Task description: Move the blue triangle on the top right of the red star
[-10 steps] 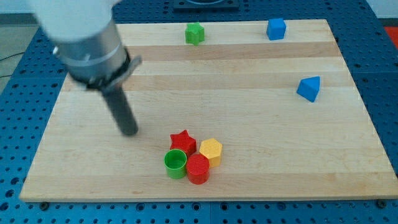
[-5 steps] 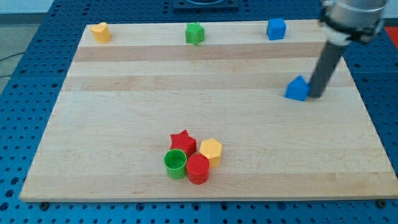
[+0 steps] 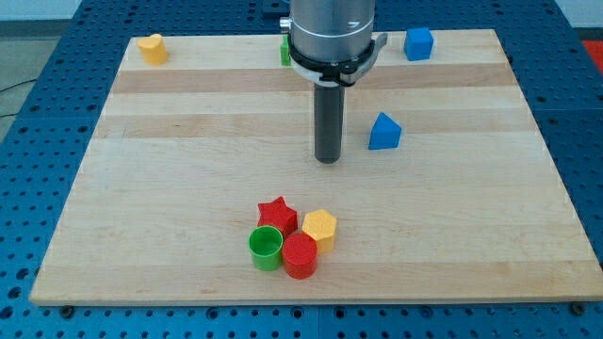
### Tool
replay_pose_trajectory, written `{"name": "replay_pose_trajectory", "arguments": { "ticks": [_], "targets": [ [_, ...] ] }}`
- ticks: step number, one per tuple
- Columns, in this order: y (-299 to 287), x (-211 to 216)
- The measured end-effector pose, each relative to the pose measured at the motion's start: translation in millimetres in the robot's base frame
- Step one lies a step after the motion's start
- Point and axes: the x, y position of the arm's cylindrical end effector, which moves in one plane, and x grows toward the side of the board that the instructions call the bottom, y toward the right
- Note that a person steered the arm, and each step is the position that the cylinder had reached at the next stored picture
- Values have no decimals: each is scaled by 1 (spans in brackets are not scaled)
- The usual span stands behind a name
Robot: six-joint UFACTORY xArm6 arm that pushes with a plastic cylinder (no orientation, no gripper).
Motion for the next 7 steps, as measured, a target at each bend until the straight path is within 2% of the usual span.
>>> {"name": "replay_pose_trajectory", "arguments": {
  "ticks": [2, 3, 4, 5, 6, 7],
  "targets": [
    [94, 21],
    [119, -37],
    [76, -44],
    [33, 16],
    [-17, 45],
    [-16, 17]
  ]
}}
